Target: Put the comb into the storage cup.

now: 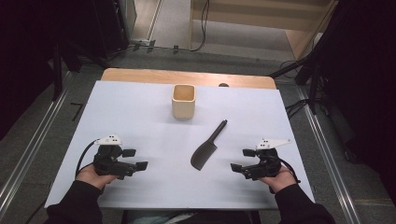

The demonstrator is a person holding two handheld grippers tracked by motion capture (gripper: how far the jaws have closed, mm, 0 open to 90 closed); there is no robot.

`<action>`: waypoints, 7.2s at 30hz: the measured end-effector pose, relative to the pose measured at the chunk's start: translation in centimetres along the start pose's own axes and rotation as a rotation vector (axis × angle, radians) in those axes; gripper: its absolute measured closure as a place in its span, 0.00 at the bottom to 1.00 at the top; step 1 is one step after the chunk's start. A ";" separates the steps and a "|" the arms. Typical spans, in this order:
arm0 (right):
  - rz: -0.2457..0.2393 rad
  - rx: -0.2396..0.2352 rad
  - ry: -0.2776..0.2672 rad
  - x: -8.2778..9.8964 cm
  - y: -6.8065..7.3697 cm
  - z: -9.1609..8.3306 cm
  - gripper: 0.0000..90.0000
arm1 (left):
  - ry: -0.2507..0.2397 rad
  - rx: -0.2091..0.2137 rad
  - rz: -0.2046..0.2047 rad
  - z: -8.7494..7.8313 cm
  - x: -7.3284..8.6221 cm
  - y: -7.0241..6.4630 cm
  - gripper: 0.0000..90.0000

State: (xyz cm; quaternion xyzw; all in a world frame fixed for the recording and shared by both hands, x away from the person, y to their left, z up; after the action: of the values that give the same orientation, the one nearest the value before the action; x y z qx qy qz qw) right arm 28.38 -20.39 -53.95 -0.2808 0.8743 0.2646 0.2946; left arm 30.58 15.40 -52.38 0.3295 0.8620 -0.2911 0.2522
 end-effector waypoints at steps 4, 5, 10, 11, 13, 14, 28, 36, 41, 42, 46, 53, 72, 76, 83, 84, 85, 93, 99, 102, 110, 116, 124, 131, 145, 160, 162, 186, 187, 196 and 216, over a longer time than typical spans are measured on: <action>-0.003 -0.002 0.003 0.0 0.1 0.1 0.13 | 0.001 0.001 0.004 0.1 0.0 -0.1 0.21; -0.004 -0.004 0.007 0.1 0.2 0.1 0.13 | 0.003 0.001 0.004 0.1 0.0 0.0 0.21; -0.014 -0.006 0.018 0.0 0.1 0.4 0.13 | 0.001 -0.001 -0.004 -0.1 0.1 0.1 0.21; -0.016 -0.002 0.022 0.1 0.1 0.4 0.13 | 0.004 -0.005 -0.004 0.0 0.2 0.1 0.21; -0.015 -0.004 0.017 0.0 0.0 0.4 0.13 | 0.004 -0.005 -0.004 0.0 0.2 0.1 0.21; -0.015 -0.004 0.017 0.0 0.0 0.4 0.13 | 0.003 -0.004 -0.003 0.0 0.2 0.1 0.21; -0.026 -0.006 -0.018 -0.7 0.9 0.1 0.13 | -0.009 0.012 0.002 -0.2 0.0 0.0 0.21; 0.005 0.001 -0.062 -1.8 0.2 0.2 0.13 | 0.007 0.010 0.010 0.1 0.1 -0.2 0.21; 0.005 0.014 -0.080 -2.7 -0.2 0.2 0.14 | 0.007 0.010 0.006 0.0 0.1 -0.1 0.21; 0.002 0.016 -0.082 -2.8 -0.2 0.3 0.14 | 0.006 0.012 0.005 0.0 0.1 -0.1 0.21; -0.013 0.021 -0.070 -3.1 -0.2 0.5 0.14 | 0.006 0.013 0.008 0.1 0.1 -0.2 0.21; -0.024 0.037 -0.083 -3.9 -0.3 0.5 0.14 | 0.005 0.016 0.008 0.0 0.1 -0.1 0.21; -0.040 0.043 -0.090 -5.8 -0.2 1.5 0.14 | 0.006 0.018 0.011 0.0 0.0 -0.1 0.21; -0.041 0.045 -0.097 -6.2 -0.4 1.6 0.14 | 0.007 0.015 0.012 0.1 0.0 -0.1 0.21; -0.042 0.055 -0.101 -6.8 -0.6 1.9 0.15 | 0.005 0.017 0.009 0.1 0.0 -0.1 0.21; -0.047 0.054 -0.101 -6.9 -0.6 2.0 0.15 | 0.005 0.016 0.010 0.1 0.0 -0.1 0.21; -0.049 0.058 -0.100 -7.0 -0.6 2.0 0.15 | 0.007 0.015 0.010 0.1 0.0 -0.1 0.21; -0.058 0.057 -0.104 -7.9 -0.6 2.6 0.15 | 0.010 0.017 0.008 0.1 0.0 -0.1 0.21; -0.061 0.058 -0.106 -8.6 -0.6 2.8 0.15 | 0.011 0.016 0.007 0.1 0.0 -0.1 0.21; -0.060 0.054 -0.106 -8.9 -0.8 3.0 0.15 | 0.011 0.017 0.008 0.1 0.0 -0.1 0.21; -0.047 0.049 -0.102 -9.7 -1.3 3.5 0.15 | 0.012 0.016 0.007 0.1 0.0 0.0 0.21; -0.057 0.036 -0.091 -10.4 -1.1 4.1 0.15 | 0.012 0.016 0.005 0.2 0.0 0.1 0.21; -0.060 0.032 -0.108 -11.6 -1.1 4.4 0.15 | 0.010 0.017 0.001 0.2 0.0 0.1 0.21; -0.050 0.045 -0.106 -12.1 -2.0 4.9 0.16 | 0.011 0.016 0.000 0.2 0.0 0.2 0.21; -0.026 0.087 -0.104 -13.6 -3.9 6.5 0.20 | 0.011 0.013 -0.001 0.1 0.1 0.3 0.21; -0.013 0.123 -0.081 -13.8 -5.5 7.7 0.28 | 0.014 0.011 0.000 0.2 0.1 0.3 0.21; -0.008 0.127 -0.080 -13.8 -5.6 7.8 0.29 | 0.014 0.012 0.001 0.2 0.1 0.3 0.21; 0.005 0.143 -0.011 -11.5 -6.5 9.9 0.97 | 0.002 0.005 0.002 0.1 -0.1 0.3 0.21; 0.012 0.144 -0.007 -11.3 -6.6 10.0 0.97 | 0.002 0.005 0.003 0.1 -0.1 0.3 0.21; 0.040 0.148 0.033 -10.3 -7.6 10.6 0.97 | 0.002 0.006 0.000 0.1 -0.1 0.4 0.21; 0.064 0.140 0.070 -9.2 -7.8 10.7 0.97 | -0.003 0.004 0.000 -0.1 -0.1 0.4 0.21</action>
State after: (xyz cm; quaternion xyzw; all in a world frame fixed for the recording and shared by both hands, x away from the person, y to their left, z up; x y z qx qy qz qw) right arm 43.51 -16.13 -57.51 -0.2405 0.9089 0.2021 0.2743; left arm 30.94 15.64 -52.39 0.3296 0.8610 -0.2935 0.2526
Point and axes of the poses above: each handheld gripper's, and its own axes: z roughly forward along the jaws, x roughly out of its underside, y roughly to its left, the point moved 9 cm from there along z, roughly forward along the jaws, and after that the axes turned 4 degrees about y, right-handed, at the moved point
